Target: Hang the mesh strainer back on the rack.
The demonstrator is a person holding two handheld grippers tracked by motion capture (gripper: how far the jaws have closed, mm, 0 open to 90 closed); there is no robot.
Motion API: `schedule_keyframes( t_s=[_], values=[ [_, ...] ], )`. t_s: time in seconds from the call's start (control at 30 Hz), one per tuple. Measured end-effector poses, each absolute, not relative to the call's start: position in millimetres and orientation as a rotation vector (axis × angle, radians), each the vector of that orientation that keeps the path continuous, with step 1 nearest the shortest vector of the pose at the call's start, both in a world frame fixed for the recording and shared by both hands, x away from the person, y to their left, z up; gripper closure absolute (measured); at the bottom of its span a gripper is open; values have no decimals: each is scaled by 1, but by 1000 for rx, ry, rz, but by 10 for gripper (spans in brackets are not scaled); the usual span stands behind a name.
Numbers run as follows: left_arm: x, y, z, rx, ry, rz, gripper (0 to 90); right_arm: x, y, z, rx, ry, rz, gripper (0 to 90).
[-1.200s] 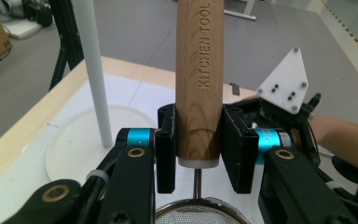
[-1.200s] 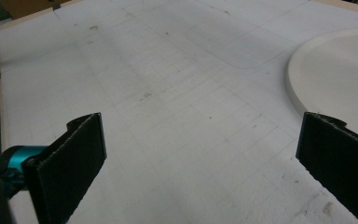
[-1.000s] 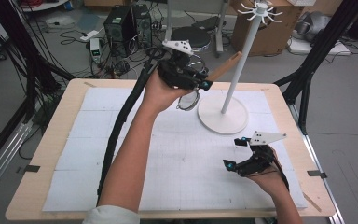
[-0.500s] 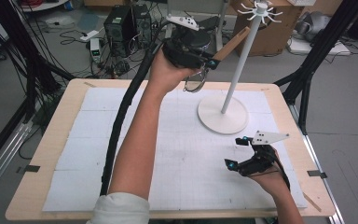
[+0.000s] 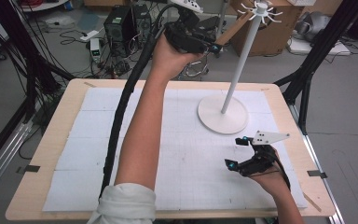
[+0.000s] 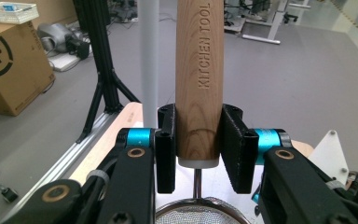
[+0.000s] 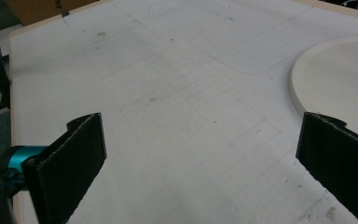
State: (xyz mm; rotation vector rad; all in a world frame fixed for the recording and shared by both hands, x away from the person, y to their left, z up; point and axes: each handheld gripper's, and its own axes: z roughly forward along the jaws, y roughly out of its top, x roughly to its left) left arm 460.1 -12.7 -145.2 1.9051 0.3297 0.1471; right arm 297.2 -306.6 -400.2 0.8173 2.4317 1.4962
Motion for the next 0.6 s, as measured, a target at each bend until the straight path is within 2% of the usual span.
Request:
schedule_keyframes(
  t_s=[0.6],
  values=[
    [471, -27, -151, 1962, 367, 176, 689, 298, -310, -398, 818, 2410, 1519, 6]
  ],
)
